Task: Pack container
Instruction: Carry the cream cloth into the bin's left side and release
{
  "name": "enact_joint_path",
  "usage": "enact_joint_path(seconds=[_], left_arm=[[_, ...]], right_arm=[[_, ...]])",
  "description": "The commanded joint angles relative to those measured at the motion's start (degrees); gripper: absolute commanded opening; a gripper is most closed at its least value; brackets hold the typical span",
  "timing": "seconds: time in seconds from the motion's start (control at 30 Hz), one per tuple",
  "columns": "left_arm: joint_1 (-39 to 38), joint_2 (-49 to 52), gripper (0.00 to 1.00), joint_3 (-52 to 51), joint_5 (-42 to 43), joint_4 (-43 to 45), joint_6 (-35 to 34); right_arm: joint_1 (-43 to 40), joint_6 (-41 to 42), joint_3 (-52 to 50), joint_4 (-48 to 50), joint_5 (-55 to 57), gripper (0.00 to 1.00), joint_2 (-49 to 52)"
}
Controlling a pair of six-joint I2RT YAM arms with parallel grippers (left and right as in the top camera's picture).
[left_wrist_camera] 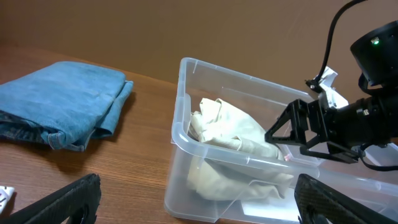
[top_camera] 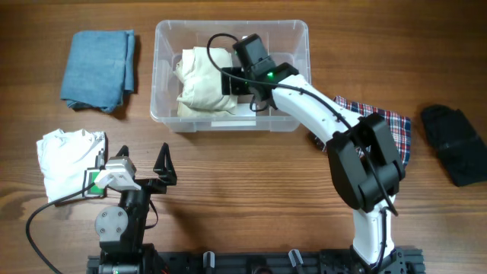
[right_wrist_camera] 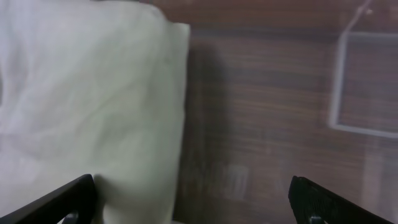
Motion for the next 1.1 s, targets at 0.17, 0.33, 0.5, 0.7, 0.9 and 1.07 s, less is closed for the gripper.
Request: enact_joint_path(seconds=[0.17, 0.33, 0.5, 0.7, 0.9, 1.07], left_arm=[[0.35, -0.50, 1.00, -0.46, 0.07, 0.02, 1.14], [0.35, -0.50, 1.00, -0.46, 0.07, 0.02, 1.11], [0.35, -0.50, 1.00, -0.46, 0.04, 0.02, 1.11], [0.35, -0.50, 1.00, -0.46, 0.07, 0.02, 1.14], [0.35, -0.50, 1.00, -0.46, 0.07, 0.02, 1.14], [0.35, -0.50, 1.00, -0.46, 0.07, 0.02, 1.14]], right_arm=[[-2.29, -1.33, 1.38, -1.84, 2.75, 0.99, -1.70], [-2.40, -1.36, 1.18, -2.23, 4.31, 0.99, -1.36], [-2.40, -1.36, 1.18, -2.71, 4.15, 0.99, 0.33], [-2.12, -1.36, 1.18, -2.05, -0.04, 0.99, 1.73], [0.63, -2.95, 1.18, -0.59, -0.72, 0.99, 1.73], [0.94, -2.84, 1.18, -0.31, -1.07, 0.99, 1.73]])
